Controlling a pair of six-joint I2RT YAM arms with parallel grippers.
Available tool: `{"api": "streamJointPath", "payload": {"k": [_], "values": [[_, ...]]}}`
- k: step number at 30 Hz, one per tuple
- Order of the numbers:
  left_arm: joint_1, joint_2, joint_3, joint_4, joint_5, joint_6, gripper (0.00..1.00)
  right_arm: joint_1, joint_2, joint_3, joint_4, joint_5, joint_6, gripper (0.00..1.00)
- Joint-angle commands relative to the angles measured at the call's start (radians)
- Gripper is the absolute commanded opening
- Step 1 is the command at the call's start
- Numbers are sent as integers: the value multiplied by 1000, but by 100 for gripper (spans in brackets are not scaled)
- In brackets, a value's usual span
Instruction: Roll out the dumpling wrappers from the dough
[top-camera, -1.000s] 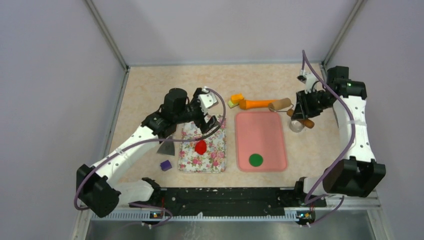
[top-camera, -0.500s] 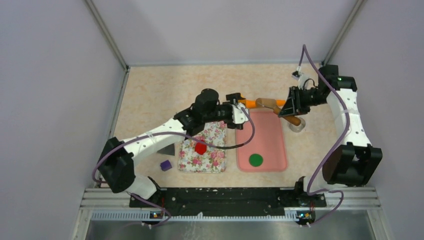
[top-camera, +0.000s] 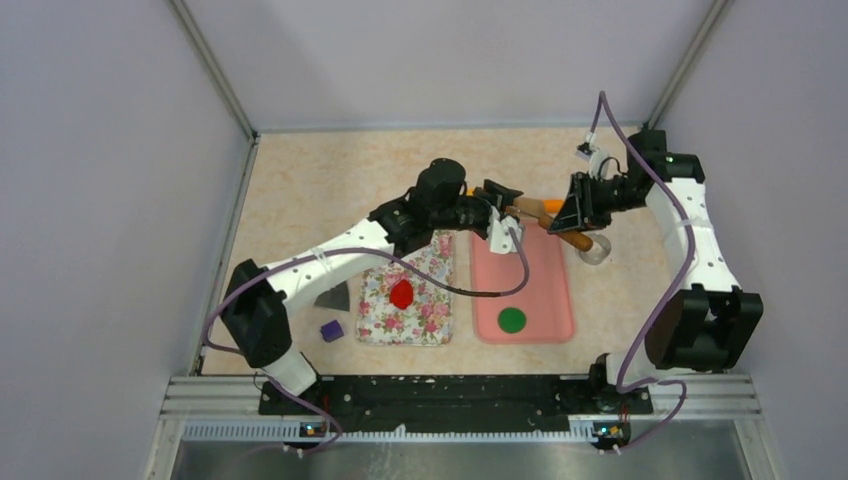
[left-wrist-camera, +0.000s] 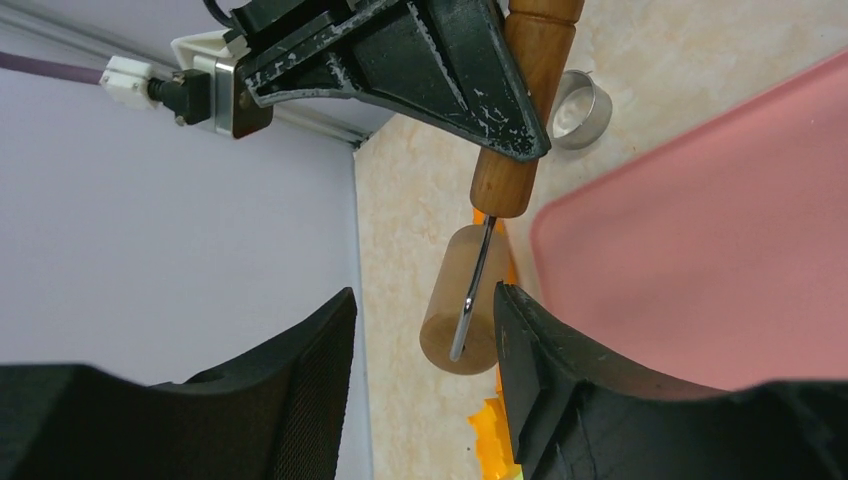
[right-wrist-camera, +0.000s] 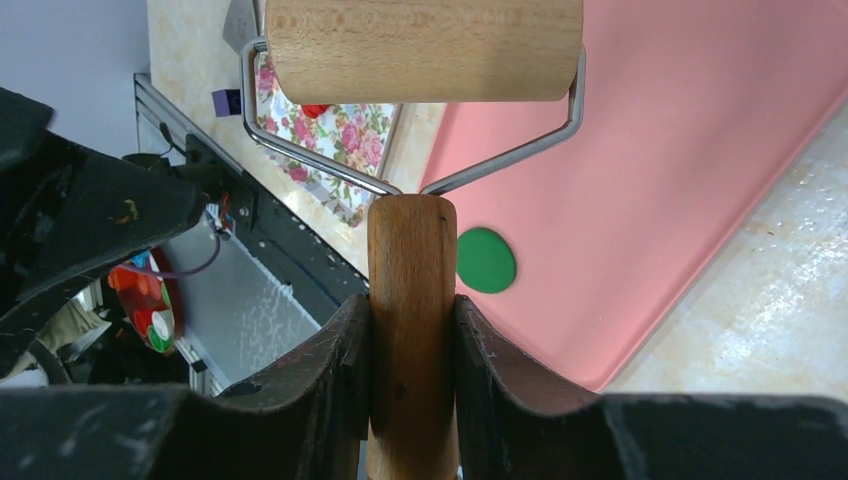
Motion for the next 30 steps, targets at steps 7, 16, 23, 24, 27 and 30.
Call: {"api": "streamJointPath", "payload": {"k": [7, 16, 23, 24, 27, 30], "values": [[-33, 130, 159, -126, -38, 49, 52, 29, -18, 13, 50, -49, 37, 0], [-45, 217, 242, -144, -143, 51, 43, 30, -22, 5, 58, -53, 53, 0], [-52, 275, 281, -173, -176, 101, 31, 33, -20, 5, 61, -62, 61, 0], [-52, 281, 284, -173, -176, 108, 26, 34, -21, 4, 61, -61, 61, 0], [-53, 292, 288, -173, -172, 120, 8, 33, -24, -1, 63, -58, 63, 0], [-51, 291, 287, -180, -165, 105, 0, 33, -22, -5, 63, -53, 67, 0]]}}
